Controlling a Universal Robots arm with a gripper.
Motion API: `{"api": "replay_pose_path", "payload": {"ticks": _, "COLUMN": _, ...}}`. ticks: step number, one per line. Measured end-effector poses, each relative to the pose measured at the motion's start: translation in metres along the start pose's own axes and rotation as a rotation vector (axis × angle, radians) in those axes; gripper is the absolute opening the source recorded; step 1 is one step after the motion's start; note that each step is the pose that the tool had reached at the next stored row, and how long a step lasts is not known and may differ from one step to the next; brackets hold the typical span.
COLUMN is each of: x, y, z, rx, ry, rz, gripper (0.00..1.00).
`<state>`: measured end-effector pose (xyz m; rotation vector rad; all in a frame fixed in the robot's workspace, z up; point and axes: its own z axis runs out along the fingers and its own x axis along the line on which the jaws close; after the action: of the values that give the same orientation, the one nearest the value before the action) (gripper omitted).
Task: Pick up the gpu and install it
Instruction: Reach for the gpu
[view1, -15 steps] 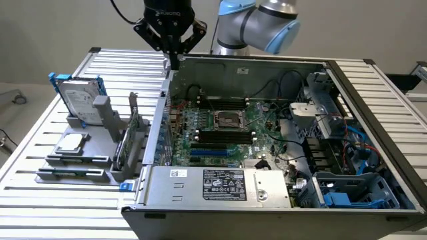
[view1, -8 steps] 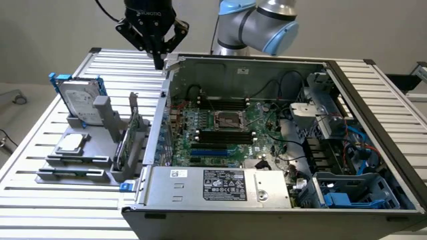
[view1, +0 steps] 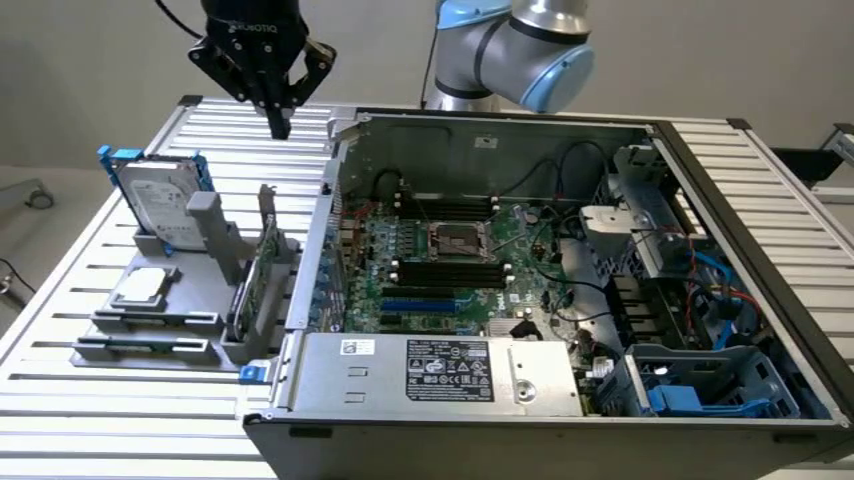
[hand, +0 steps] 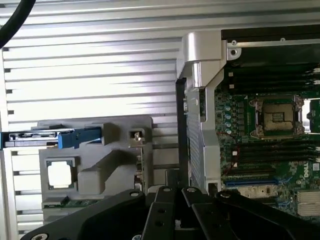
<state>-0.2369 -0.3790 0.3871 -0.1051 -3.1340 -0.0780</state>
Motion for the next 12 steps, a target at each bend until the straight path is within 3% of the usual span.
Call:
{"api": "replay_pose_path", "payload": {"ticks": 7, "x": 0.030, "y": -0.0016, "z": 0.0027, "rx": 0.0016, "ry": 0.0239, "rz": 0.001, "gripper": 0.11}}
{"api": "replay_pose_path", "payload": {"ticks": 10, "x": 0.038, "y": -0.0021, "z": 0.0044, "rx": 0.0033, "ry": 0.0295, "rz": -0.003, "gripper": 0.11}}
{"api": "replay_pose_path", "payload": {"ticks": 12, "x": 0.039, "y": -0.0023, "z": 0.0051, "rx": 0.0079, "ry": 0.0326, "rz": -0.017, "gripper": 0.11}}
